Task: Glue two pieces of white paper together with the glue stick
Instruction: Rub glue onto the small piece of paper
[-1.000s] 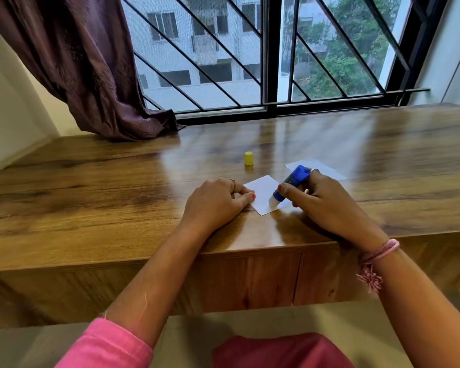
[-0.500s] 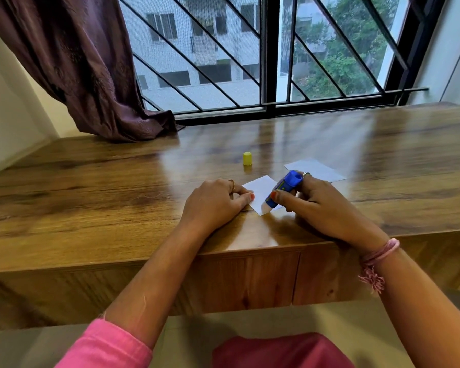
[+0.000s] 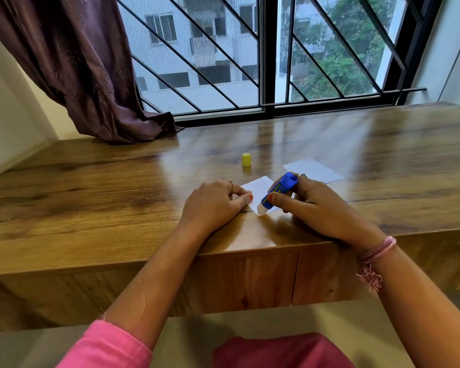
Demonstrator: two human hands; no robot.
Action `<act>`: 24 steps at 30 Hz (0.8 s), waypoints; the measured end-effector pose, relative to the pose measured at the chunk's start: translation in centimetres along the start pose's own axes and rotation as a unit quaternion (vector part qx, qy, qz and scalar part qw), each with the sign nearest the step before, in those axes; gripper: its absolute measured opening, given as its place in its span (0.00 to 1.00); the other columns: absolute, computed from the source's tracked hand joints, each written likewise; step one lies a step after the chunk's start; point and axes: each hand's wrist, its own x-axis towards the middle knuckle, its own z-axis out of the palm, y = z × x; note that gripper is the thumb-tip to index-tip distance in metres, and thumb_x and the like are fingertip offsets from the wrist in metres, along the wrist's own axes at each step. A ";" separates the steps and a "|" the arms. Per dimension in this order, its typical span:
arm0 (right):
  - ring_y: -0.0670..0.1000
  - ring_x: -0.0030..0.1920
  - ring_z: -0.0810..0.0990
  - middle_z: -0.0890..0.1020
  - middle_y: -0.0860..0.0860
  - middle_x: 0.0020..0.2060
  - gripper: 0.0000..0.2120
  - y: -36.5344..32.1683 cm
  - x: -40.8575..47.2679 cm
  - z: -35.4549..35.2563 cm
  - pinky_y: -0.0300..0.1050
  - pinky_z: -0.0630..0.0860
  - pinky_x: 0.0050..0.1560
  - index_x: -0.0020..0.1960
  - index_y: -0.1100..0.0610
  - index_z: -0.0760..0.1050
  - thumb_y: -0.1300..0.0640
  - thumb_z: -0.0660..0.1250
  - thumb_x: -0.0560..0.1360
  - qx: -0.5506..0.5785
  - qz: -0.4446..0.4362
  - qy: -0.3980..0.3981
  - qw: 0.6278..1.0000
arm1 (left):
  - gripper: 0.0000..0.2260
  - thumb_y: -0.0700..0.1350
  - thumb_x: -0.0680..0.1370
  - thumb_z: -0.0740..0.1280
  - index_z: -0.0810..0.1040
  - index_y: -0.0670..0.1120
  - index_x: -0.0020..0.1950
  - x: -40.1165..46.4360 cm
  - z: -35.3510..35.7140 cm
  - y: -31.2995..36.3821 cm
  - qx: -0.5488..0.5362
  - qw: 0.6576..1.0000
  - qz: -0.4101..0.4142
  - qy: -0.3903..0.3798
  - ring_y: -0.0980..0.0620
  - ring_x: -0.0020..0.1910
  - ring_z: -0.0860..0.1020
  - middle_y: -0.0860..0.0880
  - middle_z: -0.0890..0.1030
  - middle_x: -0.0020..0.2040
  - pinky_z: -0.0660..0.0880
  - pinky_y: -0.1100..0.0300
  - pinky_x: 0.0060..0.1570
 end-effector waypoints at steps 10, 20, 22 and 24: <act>0.44 0.24 0.66 0.76 0.45 0.27 0.05 0.1 -0.1 -1.1 0.35 0.62 0.25 0.44 0.52 0.77 0.53 0.65 0.76 0.267 0.043 0.129 0.954 | 0.10 0.60 0.74 0.67 0.83 0.58 0.50 -0.2 0.1 0.1 0.008 1.000 -0.003 0.021 0.59 0.31 0.69 0.58 0.70 0.29 0.59 0.60 0.27; 0.44 0.22 0.64 0.71 0.47 0.26 0.06 0.7 0.0 -1.8 0.34 0.59 0.20 0.41 0.53 0.73 0.54 0.65 0.75 0.396 0.123 0.217 0.884 | 0.08 0.57 0.77 0.64 0.78 0.54 0.46 0.0 -0.2 0.3 -0.036 0.995 0.024 0.094 0.61 0.26 0.71 0.56 0.71 0.27 0.60 0.67 0.25; 0.43 0.22 0.64 0.71 0.47 0.26 0.06 0.8 0.0 -1.8 0.34 0.59 0.20 0.41 0.54 0.73 0.54 0.65 0.75 0.398 0.120 0.215 0.884 | 0.08 0.54 0.79 0.63 0.78 0.51 0.48 0.6 -1.2 -0.1 -0.060 0.990 0.054 0.114 0.61 0.29 0.72 0.54 0.74 0.31 0.66 0.66 0.30; 0.43 0.22 0.64 0.71 0.48 0.27 0.05 0.8 0.0 -1.8 0.34 0.60 0.20 0.42 0.54 0.73 0.54 0.65 0.75 0.402 0.124 0.214 0.882 | 0.10 0.51 0.79 0.61 0.79 0.49 0.53 1.5 -2.4 -0.8 -0.036 0.990 0.115 0.071 0.56 0.42 0.73 0.53 0.78 0.43 0.71 0.55 0.43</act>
